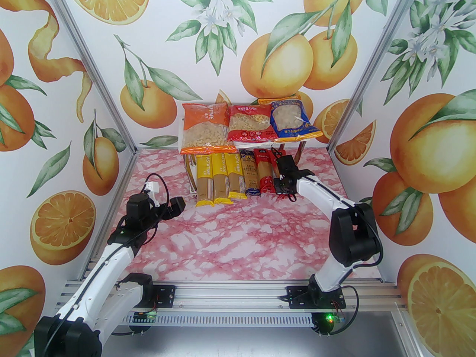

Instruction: Place and organize the pasta boxes and bags onto the shelf

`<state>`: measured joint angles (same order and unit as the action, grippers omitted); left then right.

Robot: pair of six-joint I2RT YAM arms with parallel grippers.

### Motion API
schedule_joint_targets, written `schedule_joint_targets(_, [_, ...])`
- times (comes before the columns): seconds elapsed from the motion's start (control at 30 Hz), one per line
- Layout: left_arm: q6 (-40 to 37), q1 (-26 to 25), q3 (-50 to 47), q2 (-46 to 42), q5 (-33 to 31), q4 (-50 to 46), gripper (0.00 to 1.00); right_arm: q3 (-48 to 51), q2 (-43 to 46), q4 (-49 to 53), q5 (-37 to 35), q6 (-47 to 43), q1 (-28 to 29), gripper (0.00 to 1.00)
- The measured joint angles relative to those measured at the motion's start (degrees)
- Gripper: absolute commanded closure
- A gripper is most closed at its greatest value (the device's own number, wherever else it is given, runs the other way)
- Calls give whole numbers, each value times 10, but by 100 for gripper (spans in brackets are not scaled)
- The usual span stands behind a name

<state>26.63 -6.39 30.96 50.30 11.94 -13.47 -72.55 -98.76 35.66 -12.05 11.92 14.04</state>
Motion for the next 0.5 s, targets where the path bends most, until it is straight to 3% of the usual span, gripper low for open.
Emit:
schedule_joint_targets(0.3, [0,0,0,7,0,1,1,66,35,-91,0,1,9,100])
schedule_joint_targets(0.5, [0,0,0,10,0,1,0,70,43,-101,-5,2,15,100])
